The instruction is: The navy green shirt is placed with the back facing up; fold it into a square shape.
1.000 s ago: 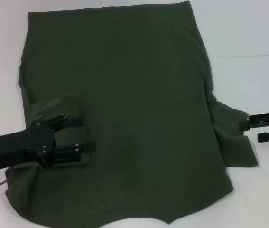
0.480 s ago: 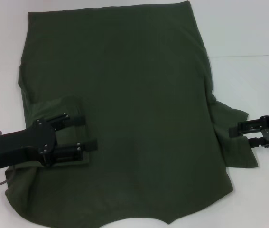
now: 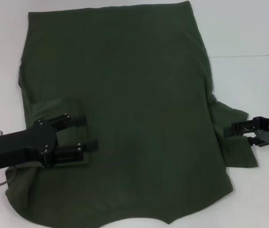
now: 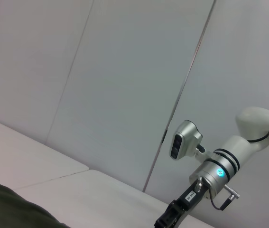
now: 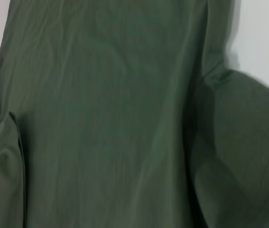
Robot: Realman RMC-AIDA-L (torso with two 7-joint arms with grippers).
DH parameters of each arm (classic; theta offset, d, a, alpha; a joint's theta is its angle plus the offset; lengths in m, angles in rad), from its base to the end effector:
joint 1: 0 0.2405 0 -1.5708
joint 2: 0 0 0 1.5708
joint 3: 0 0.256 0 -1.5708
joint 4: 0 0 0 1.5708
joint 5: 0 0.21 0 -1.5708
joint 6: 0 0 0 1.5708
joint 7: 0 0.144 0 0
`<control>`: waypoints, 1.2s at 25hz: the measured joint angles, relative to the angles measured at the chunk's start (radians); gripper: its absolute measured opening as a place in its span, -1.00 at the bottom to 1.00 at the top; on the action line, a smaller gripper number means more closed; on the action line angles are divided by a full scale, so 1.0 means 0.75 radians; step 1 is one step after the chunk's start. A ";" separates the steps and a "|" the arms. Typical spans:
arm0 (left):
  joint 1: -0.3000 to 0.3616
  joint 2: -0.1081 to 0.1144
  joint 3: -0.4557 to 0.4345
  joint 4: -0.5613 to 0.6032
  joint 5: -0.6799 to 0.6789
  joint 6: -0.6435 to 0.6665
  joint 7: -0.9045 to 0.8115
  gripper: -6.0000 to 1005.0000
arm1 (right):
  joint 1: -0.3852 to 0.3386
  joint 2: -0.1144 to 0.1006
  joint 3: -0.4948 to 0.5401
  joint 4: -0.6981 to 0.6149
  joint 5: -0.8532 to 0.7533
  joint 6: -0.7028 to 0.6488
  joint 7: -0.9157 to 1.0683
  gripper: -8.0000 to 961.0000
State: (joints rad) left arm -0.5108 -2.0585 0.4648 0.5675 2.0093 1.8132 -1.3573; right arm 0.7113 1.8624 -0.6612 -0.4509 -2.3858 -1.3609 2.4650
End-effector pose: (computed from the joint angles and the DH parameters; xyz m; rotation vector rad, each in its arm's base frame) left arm -0.2639 0.3003 0.0211 -2.6876 -0.6860 -1.0569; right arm 0.3094 0.3772 0.0445 -2.1117 1.9494 0.2413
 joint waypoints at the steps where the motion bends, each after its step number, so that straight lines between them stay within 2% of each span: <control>1: 0.000 0.000 0.000 0.000 0.000 0.000 0.000 0.81 | 0.001 0.001 0.000 0.000 0.001 0.004 0.000 0.88; 6: 0.000 0.000 0.000 0.000 0.000 0.000 0.000 0.81 | 0.001 0.008 0.000 0.000 0.002 0.010 0.000 0.86; 11: -0.006 0.000 0.000 0.000 0.000 0.000 0.000 0.81 | 0.003 0.015 -0.001 0.000 0.000 0.021 0.000 0.63; 17: -0.010 0.000 0.000 0.000 0.000 -0.001 0.000 0.81 | 0.003 0.016 -0.002 0.000 -0.001 0.028 0.000 0.48; 22: -0.010 -0.001 0.000 -0.001 0.000 -0.002 0.001 0.81 | 0.003 0.018 -0.002 0.002 -0.002 0.028 0.000 0.00; 30: -0.010 -0.004 0.000 -0.002 0.000 -0.002 0.001 0.80 | -0.002 0.032 -0.004 0.002 0.000 0.047 -0.032 -0.03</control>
State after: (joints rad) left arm -0.5184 -2.0612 0.4648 0.5660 2.0094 1.8121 -1.3567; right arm 0.7098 1.8867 -0.6639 -0.4494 -2.3861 -1.3260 2.4407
